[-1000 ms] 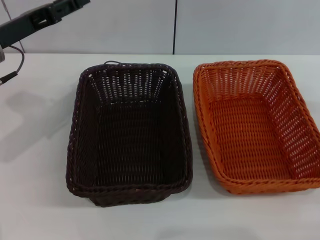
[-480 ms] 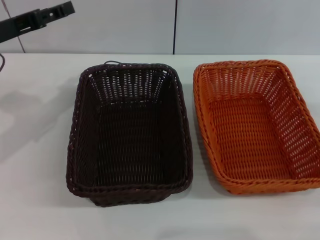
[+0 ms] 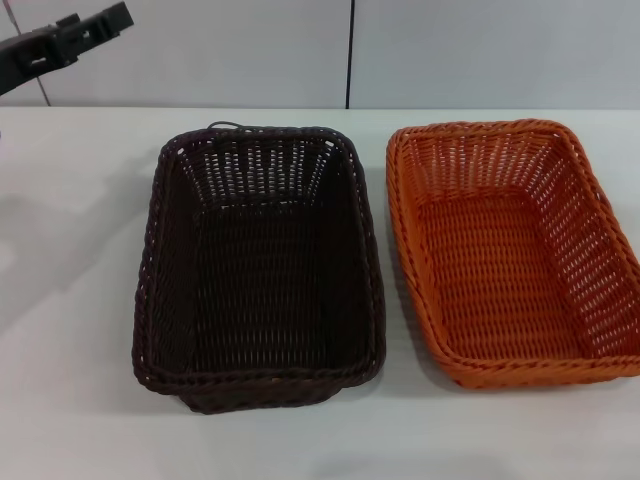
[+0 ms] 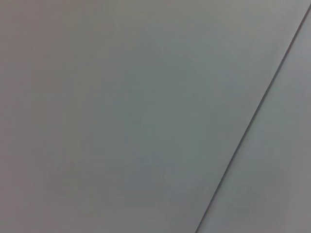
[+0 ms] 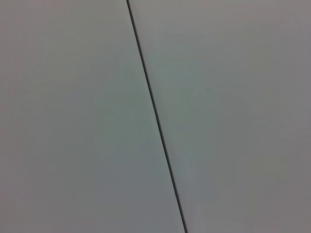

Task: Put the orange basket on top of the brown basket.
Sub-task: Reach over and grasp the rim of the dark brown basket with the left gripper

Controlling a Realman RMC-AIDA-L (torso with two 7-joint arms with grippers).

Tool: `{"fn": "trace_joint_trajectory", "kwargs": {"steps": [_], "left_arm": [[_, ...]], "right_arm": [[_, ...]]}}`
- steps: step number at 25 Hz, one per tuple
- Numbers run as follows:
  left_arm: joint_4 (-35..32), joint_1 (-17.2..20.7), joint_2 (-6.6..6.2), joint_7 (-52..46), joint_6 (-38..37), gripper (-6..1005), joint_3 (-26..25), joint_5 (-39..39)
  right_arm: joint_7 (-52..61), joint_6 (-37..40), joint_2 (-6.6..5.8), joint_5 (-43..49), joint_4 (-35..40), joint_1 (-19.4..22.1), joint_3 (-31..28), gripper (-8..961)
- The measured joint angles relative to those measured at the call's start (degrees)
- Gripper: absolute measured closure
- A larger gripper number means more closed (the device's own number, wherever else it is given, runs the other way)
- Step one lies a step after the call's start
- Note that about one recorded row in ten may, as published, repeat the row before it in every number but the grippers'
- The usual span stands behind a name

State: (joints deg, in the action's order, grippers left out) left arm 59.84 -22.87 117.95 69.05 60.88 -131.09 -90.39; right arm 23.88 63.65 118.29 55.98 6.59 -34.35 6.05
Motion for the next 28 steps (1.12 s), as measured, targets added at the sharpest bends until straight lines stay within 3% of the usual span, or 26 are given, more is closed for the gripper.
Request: {"fn": "trace_joint_trajectory", "kwargs": {"steps": [4,6,9,11,16,28], "left_arm": [[-1.27,0.73,0.01,3.88,0.48,138,0.17,4.40],[-6.21,1.59,0.12,14.72,3.27,138,0.43,15.92],[-9.26,1.46,0.16,20.00,5.03,138,0.46,20.37],[-15.18,0.60,0.17,28.86,9.25,138,0.16,27.45],[-21.97,-0.34,0.18,36.31,13.39,139,-0.05,35.16],[-24.02,-0.98,0.13,37.91,13.93,139,0.37,36.81]], "right_arm": [[0.00,0.03,0.00,0.00,0.00,-0.08,-0.07,335],[0.02,0.03,0.00,0.00,0.00,-0.14,-0.08,335],[0.03,0.12,0.00,0.00,0.00,-0.19,-0.08,335],[0.04,0.23,0.00,0.00,0.00,-0.34,-0.08,335],[0.07,0.27,0.00,0.00,0.05,-0.57,-0.08,335],[0.11,-0.09,-0.14,0.00,0.44,-0.97,-0.08,336]]}}
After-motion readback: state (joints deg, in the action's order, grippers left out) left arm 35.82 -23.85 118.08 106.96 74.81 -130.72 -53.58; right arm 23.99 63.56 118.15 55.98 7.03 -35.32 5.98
